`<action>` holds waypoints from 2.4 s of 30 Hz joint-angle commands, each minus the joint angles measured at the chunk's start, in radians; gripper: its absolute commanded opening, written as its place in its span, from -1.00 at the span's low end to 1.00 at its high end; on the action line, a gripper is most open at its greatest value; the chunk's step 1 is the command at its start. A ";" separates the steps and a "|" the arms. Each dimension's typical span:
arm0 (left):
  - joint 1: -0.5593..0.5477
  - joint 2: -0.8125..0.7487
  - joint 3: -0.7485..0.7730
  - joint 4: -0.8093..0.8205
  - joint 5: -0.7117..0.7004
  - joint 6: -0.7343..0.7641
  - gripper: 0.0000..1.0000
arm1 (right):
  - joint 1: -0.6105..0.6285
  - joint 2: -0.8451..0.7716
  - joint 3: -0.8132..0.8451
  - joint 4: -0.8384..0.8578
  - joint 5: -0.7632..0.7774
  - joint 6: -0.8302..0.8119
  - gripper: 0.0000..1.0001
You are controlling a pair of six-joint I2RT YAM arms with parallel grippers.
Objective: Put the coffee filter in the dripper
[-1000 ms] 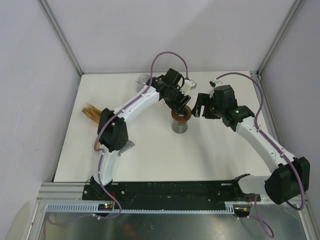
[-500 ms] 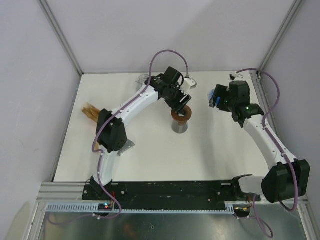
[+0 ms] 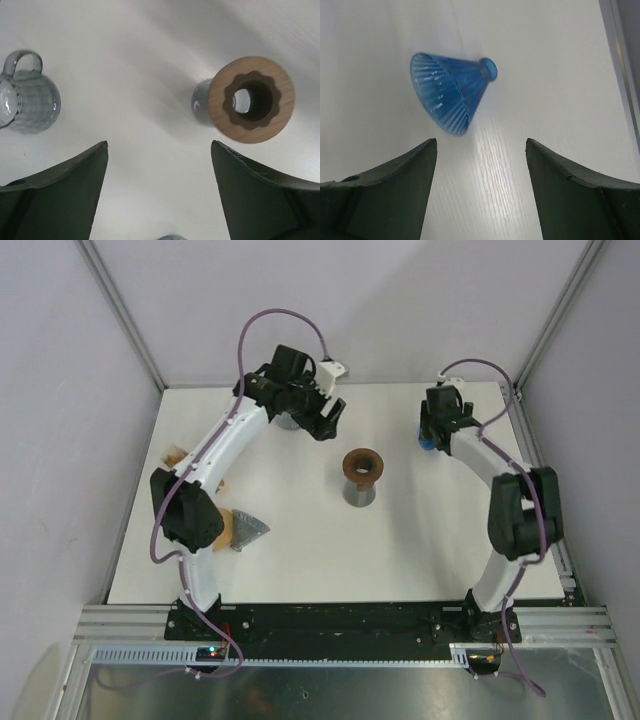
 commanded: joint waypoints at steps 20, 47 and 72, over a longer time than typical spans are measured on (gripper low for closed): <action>0.139 -0.051 -0.123 0.017 0.162 0.021 0.87 | 0.043 0.491 0.474 -0.100 0.398 -0.282 -0.74; 0.123 -0.281 -0.224 0.016 0.269 -0.043 0.87 | 0.014 0.016 0.731 -0.829 -0.816 0.004 -1.00; 0.037 -0.176 -0.209 0.213 0.242 -0.431 0.76 | 0.163 0.146 0.648 -0.856 -0.869 -0.017 -1.00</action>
